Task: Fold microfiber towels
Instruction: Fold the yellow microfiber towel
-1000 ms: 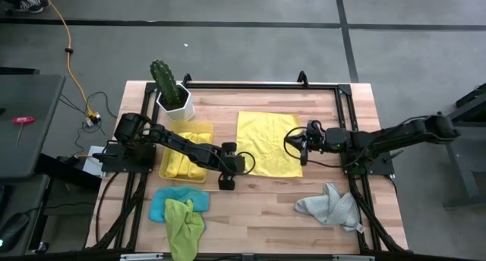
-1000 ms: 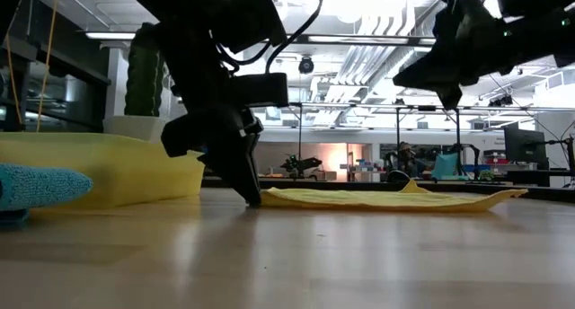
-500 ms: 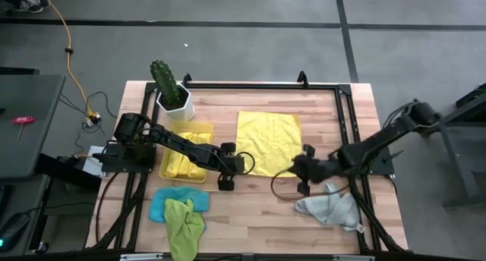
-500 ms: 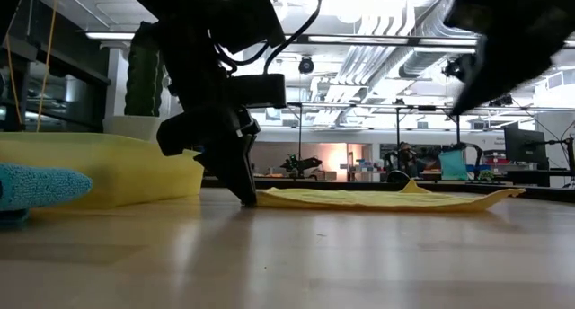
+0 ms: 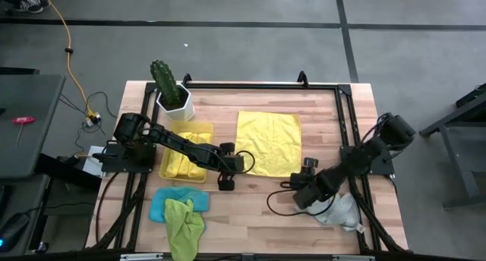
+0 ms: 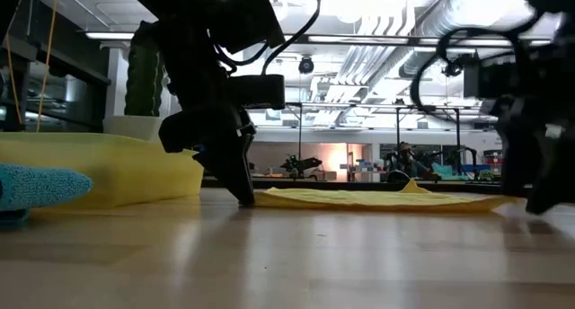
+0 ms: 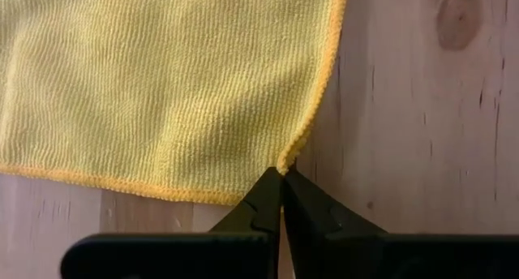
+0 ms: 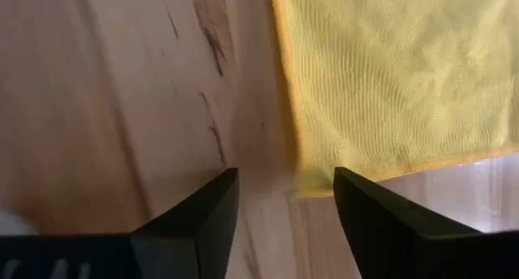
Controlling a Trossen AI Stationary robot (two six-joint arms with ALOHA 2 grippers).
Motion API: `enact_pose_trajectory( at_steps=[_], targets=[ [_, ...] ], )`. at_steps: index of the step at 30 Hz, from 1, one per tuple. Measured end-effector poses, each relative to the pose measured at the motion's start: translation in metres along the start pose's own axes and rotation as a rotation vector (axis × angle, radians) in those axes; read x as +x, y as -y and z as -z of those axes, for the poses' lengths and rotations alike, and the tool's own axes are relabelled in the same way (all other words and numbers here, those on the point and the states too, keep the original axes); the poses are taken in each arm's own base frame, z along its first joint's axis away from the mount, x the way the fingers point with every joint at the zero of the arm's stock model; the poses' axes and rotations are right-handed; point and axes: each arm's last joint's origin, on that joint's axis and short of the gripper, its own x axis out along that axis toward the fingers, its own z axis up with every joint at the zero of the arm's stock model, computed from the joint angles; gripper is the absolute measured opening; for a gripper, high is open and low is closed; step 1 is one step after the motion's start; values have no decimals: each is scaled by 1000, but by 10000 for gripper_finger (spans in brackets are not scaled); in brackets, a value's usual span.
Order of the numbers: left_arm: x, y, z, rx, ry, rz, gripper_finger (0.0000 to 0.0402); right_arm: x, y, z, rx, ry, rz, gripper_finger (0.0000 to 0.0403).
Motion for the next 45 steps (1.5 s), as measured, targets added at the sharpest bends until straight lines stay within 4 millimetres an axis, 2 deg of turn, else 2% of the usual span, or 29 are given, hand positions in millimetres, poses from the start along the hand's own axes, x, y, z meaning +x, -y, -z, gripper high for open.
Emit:
enact_pose_trajectory(
  at_steps=[5,12,28,45],
  targets=[
    [0,0,1,-1,-9,-1,1,7,-3,1,-32,-3,51,189],
    [0,0,1,-3,-12,17,1,-1,4,2,-31,25,139,163],
    [0,0,1,-8,-15,20,1,0,-1,-6,-30,38,29,154],
    [0,0,2,-7,-28,21,1,6,14,-10,22,-38,57,149]
  ],
)
